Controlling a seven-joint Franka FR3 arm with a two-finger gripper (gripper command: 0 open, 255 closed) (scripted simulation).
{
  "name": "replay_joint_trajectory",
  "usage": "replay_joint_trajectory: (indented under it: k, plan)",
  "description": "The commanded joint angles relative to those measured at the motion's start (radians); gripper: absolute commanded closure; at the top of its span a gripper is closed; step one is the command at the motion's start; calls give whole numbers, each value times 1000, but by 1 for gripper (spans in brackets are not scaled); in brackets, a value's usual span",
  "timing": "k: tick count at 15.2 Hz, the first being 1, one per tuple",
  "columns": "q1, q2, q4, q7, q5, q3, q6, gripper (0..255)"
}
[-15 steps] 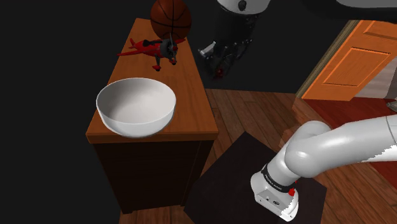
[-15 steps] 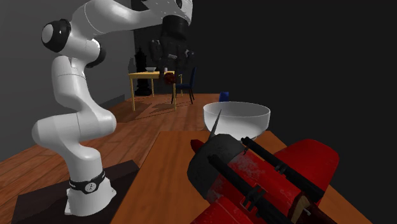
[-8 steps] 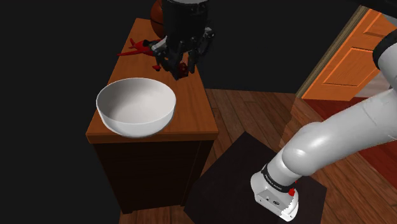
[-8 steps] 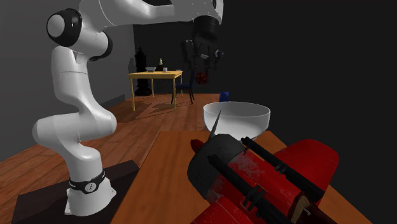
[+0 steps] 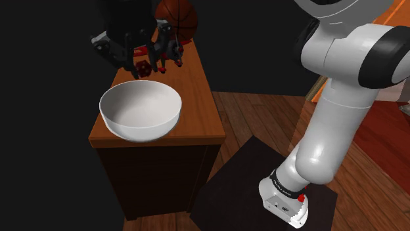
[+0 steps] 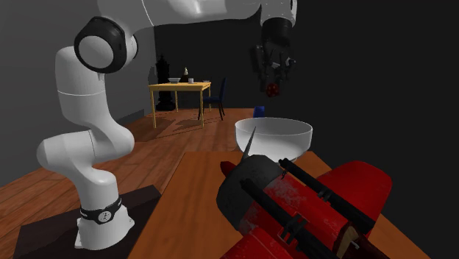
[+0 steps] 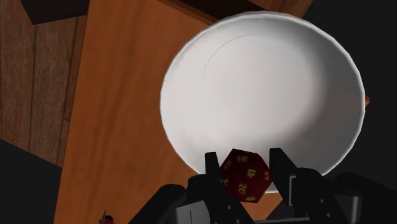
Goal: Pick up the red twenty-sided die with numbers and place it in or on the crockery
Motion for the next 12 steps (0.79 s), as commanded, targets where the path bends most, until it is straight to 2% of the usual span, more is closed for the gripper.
replay_joint_trajectory:
  k: [1,6,12]
  plan:
    - [-1,6,-22,13,-2,-2,22,255]
    - [-66,-43,-141,16,47,7,115,255]
    - [-118,-88,-263,20,88,10,215,255]
